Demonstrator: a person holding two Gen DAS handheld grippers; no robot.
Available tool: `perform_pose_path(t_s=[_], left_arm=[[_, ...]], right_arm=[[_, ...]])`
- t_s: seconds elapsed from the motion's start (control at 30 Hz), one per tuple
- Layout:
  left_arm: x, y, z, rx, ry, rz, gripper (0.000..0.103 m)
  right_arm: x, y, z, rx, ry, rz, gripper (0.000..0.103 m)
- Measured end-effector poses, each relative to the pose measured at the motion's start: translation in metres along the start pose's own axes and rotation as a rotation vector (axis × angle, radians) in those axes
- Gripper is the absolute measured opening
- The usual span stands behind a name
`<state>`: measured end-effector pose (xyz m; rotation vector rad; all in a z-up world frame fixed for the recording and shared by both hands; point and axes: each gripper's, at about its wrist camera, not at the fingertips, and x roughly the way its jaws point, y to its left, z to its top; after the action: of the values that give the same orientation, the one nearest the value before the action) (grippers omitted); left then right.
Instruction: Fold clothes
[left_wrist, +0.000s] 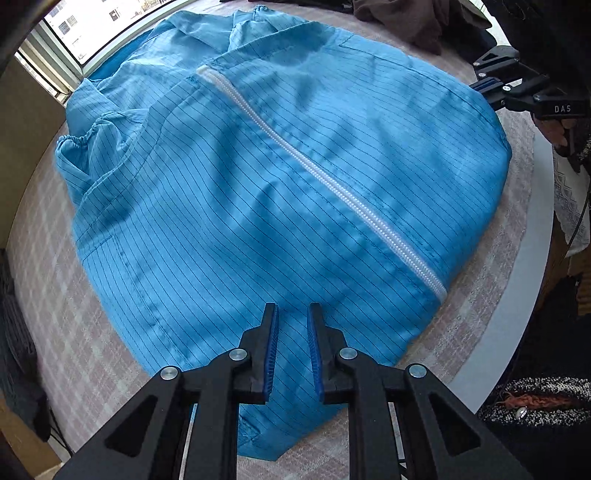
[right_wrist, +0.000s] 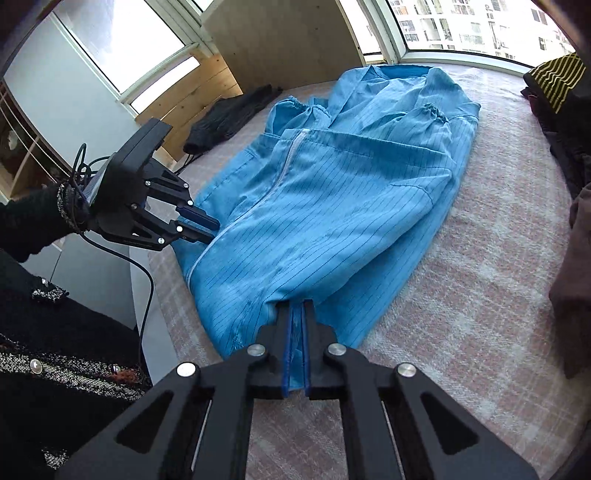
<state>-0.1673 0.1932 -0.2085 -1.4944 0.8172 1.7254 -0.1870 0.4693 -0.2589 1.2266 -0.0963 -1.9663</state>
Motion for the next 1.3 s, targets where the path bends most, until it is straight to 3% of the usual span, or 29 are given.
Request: perform_pose_path(t_s=[0.1, 0.2, 0.27, 0.4, 0.47, 0.6, 0.7, 0.83, 0.93, 1.03, 1.13, 1.2, 1.3], left_arm=[[-0.022, -0.006, 0.018, 0.015, -0.061, -0.019, 0.015], [-0.038, -0.020, 0.049, 0.061, -0.142, -0.058, 0.020], [-0.031, -0.033, 0.070, 0.113, -0.146, -0.079, 0.020], [0.002, -0.049, 0.089, 0.193, -0.085, -0.051, 0.023], [0.014, -0.046, 0.090, 0.191, -0.059, -0.055, 0.022], [0.018, -0.042, 0.092, 0.194, -0.054, -0.061, 0.021], [0.005, -0.046, 0.095, 0.198, -0.075, -0.062, 0.021], [-0.022, -0.056, 0.098, 0.216, -0.129, -0.101, 0.023], [-0.027, -0.060, 0.105, 0.239, -0.137, -0.103, 0.023], [-0.013, -0.055, 0.111, 0.234, -0.098, -0.091, 0.023], [-0.007, -0.057, 0.102, 0.210, -0.081, -0.117, 0.023], [-0.013, -0.058, 0.096, 0.204, -0.106, -0.126, 0.023], [-0.037, -0.051, 0.073, 0.152, -0.162, -0.106, 0.023]], right_arm=[[0.009, -0.010, 0.012, -0.028, 0.058, 0.030, 0.005], [0.031, -0.021, 0.017, -0.061, 0.171, 0.061, 0.005], [0.041, -0.020, 0.018, -0.089, 0.243, 0.100, 0.005], [0.054, 0.001, 0.012, -0.215, 0.410, 0.146, 0.005], [0.052, 0.011, 0.003, -0.256, 0.491, 0.161, 0.005], [0.042, 0.028, -0.011, -0.365, 0.600, 0.091, 0.005], [0.032, 0.016, 0.003, -0.316, 0.497, 0.057, 0.005], [0.040, 0.010, 0.023, -0.282, 0.402, 0.081, 0.005], [0.064, 0.011, 0.019, -0.282, 0.438, 0.109, 0.005], [0.065, 0.023, 0.003, -0.250, 0.484, 0.221, 0.007], [0.052, 0.037, -0.025, -0.342, 0.592, 0.131, 0.007], [0.029, 0.032, -0.022, -0.297, 0.541, 0.078, 0.007], [0.000, 0.036, 0.006, -0.232, 0.318, -0.003, 0.007]])
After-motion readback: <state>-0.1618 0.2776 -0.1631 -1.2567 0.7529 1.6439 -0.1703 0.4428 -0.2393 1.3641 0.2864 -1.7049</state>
